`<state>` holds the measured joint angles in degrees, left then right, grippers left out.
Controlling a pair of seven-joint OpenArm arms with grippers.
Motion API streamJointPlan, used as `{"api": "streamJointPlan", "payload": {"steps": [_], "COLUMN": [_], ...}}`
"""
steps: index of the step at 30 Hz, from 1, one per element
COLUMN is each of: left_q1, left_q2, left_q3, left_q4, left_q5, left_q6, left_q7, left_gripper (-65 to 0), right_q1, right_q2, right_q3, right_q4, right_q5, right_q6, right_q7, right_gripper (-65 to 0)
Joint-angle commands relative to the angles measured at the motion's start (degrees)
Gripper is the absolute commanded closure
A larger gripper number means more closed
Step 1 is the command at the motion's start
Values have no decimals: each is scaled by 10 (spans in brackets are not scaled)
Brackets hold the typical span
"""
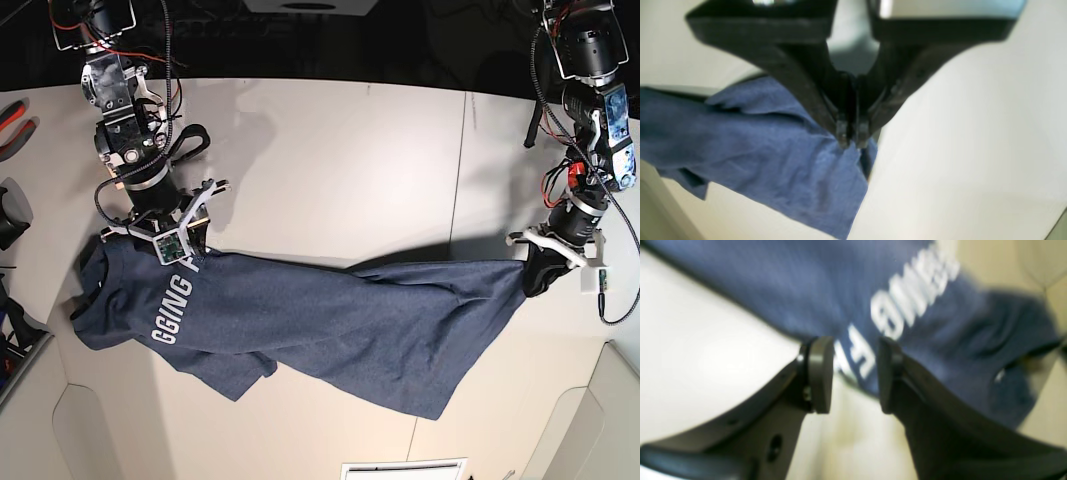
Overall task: Layout the t-shirt on the table in an organized manner, then fold the t-shirt properly
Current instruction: 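Lift the shirt with both grippers and pull the edges apart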
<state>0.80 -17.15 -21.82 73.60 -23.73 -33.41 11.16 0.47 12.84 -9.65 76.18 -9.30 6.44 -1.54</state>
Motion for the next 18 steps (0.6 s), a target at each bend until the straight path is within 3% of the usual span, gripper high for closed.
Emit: {"api": "streamJointPlan", "payload": {"steps": [1, 12, 15, 18], "left_q1": [-8, -19, -19, -19], "left_q2": [-8, -8, -8, -6], "left_q3": [-3, -3, -3, -3], "left_q4": [17, 22, 22, 22], "left_q5": [-9, -6, -7, -7], "left_q6": [-4, -3, -3, -3], "left_q7": [-10, -12, -13, -14], "left_gripper": [0, 0, -124, -151], "right_q1": [7, 41, 41, 41], "right_q2": [3, 3, 3, 3], "right_q3": [2, 2, 2, 2], "right_q4": [23, 53, 52, 52], "right_q5": [1, 10, 25, 29], "right_q6": [-3, -3, -3, -3], "right_q7": [15, 14, 14, 14], "right_gripper": [-214, -214, -215, -214]}}
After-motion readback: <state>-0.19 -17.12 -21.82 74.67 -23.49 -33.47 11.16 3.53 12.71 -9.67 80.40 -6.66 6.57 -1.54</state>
